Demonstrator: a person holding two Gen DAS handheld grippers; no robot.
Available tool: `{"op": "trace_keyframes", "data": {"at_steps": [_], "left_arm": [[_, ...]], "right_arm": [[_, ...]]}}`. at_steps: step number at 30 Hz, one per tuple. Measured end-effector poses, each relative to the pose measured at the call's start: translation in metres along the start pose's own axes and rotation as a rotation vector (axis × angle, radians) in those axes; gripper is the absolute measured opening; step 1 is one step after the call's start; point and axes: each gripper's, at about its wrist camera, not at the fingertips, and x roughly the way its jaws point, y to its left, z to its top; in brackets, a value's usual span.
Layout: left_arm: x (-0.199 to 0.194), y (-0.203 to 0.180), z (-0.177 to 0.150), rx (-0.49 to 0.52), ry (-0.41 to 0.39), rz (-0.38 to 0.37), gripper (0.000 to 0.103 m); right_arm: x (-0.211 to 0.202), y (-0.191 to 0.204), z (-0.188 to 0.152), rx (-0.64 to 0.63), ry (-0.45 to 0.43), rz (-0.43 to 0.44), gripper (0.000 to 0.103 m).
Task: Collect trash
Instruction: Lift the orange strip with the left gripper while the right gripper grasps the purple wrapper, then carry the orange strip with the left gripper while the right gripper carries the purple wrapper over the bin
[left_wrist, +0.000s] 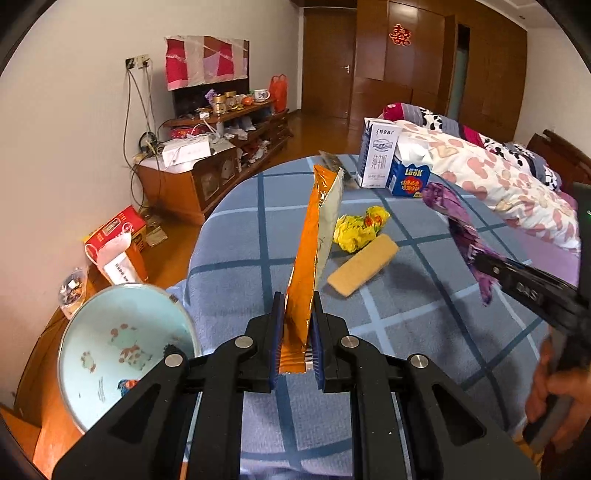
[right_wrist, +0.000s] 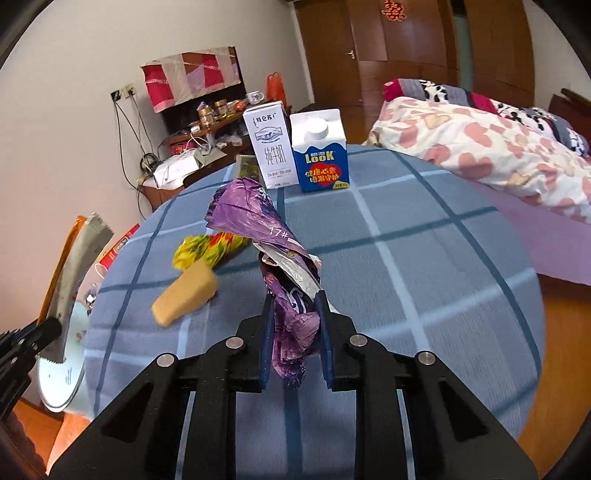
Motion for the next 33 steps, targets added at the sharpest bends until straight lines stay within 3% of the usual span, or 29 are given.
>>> {"op": "trace_keyframes", "data": {"at_steps": [19,33], "left_arm": [[-0.058,0.023,-0.027,-0.018,-0.057,0.123,0.014],[-0.082,0.045,-0.036,-0.039,-0.08,0.171,0.014]], "right_arm": [[-0.065,0.061,-0.036,-0.088,-0.06,0.052,0.022],[-0.082,0.097,-0.045,-0.135,-0.072,0.104,0.022]]}}
